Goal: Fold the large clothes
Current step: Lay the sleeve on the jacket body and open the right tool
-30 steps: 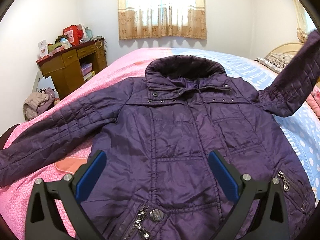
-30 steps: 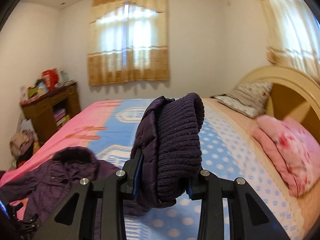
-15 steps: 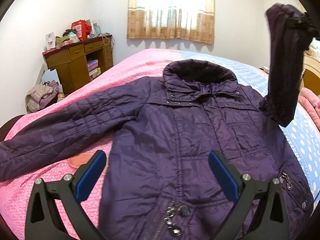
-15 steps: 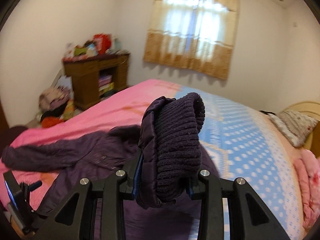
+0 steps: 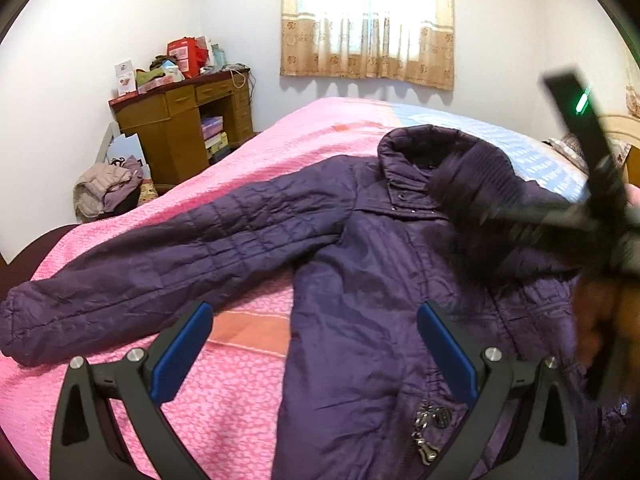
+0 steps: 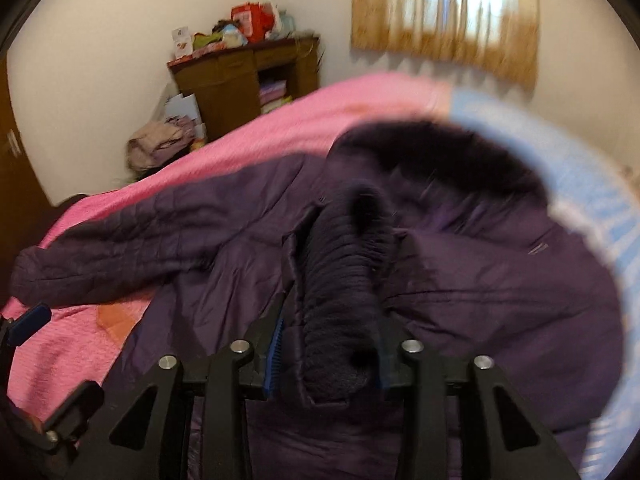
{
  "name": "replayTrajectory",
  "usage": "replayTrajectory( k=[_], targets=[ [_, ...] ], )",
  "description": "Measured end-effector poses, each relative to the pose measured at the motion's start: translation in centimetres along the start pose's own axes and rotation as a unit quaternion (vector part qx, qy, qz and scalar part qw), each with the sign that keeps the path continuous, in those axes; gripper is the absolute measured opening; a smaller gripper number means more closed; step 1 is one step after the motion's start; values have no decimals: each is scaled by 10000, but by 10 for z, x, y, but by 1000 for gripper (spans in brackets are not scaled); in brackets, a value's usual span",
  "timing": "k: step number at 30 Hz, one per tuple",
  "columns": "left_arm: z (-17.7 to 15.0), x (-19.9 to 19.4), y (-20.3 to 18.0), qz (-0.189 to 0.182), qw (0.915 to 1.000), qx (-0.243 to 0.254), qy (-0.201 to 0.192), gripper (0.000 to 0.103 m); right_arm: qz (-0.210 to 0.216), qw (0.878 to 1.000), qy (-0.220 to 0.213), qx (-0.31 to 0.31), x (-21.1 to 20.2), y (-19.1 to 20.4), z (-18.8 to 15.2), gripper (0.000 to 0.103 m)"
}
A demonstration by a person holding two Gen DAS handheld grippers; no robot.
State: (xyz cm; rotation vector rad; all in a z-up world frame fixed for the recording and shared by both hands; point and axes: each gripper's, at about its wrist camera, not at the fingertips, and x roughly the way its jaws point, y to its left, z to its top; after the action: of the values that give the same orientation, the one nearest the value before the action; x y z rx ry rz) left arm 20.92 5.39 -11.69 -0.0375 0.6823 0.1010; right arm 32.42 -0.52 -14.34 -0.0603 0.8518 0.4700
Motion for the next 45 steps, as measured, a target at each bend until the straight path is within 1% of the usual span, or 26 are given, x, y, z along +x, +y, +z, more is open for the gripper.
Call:
replayTrajectory(
  k=[1,2,4,6,8,9,10,11,13,15,17,19,22,26,28,29,30,31,34,37,40,42,45],
  targets=[
    [2,0,0,39,10000,13,9,103,183,9997,55,133,0,-5,-3,67],
    [3,0,-1,84,10000,28,19,103,315,9992,65,239,-4,-10,-6,72],
    [7,-3,-5,156,9997,170,-22,103,417,9987,14,290,-21,-19,-11,74],
    [14,-6,-12,220,9991,358,-106,103,378,9989,-147,255,-49,-32,-19,74],
    [24,-11,-21,223,9982,512,-218,103,229,9987,-317,315,-78,-53,-24,74],
    [32,-12,-29,150,9977,610,-261,103,91,9981,-447,414,-95,-69,-27,74],
    [40,-12,-36,87,9972,687,-279,103,-34,9974,-534,490,-105,-80,-27,74],
    [48,-12,-43,47,9967,741,-319,103,-239,9955,-675,617,-117,-96,-29,74],
    [61,-11,-59,-24,9951,872,-459,103,-596,9895,-979,881,-141,-128,-30,74],
    [74,-5,-78,-78,9935,999,-537,103,-996,9811,-1168,1180,-156,-160,-30,74],
    [83,9,-98,-129,9920,1112,-577,103,-1167,9760,-1255,1343,-161,-178,-28,74],
    [85,25,-113,-96,9918,1104,-644,103,-1258,9749,-1259,1341,-156,-189,-23,74],
    [80,51,-130,-173,9916,1178,-515,103,-1196,9789,-1172,1175,-136,-194,-18,74],
    [69,80,-150,77,9880,1455,-518,103,-1048,9847,-905,1054,-97,-196,-13,74],
    [63,97,-152,206,9871,1535,-393,103,-1139,9839,-747,1154,-76,-202,-15,74],
    [60,106,-151,263,9872,1545,-291,103,-1114,9839,-655,1236,-67,-207,-18,74],
    [57,113,-149,270,9877,1529,-161,103,-1092,9839,-554,1299,-57,-211,-21,74],
    [55,121,-145,229,9888,1477,17,103,-1173,9837,-449,1290,-49,-212,-26,74],
    [55,129,-140,112,9908,1319,290,103,-1279,9843,-245,1189,-34,-210,-35,74],
    [52,139,-145,81,9885,1373,624,103,-1406,9835,-134,1128,-25,-210,-37,74],
    [49,140,-149,201,9873,1420,688,103,-1587,9824,-14,989,-19,-206,-37,75],
    [47,139,-153,291,9863,1483,669,103,-1605,9821,10,981,-18,-206,-38,75],
    [47,140,-155,259,9869,1443,676,103,-1625,9819,31,974,-19,-205,-38,75]
  ],
)
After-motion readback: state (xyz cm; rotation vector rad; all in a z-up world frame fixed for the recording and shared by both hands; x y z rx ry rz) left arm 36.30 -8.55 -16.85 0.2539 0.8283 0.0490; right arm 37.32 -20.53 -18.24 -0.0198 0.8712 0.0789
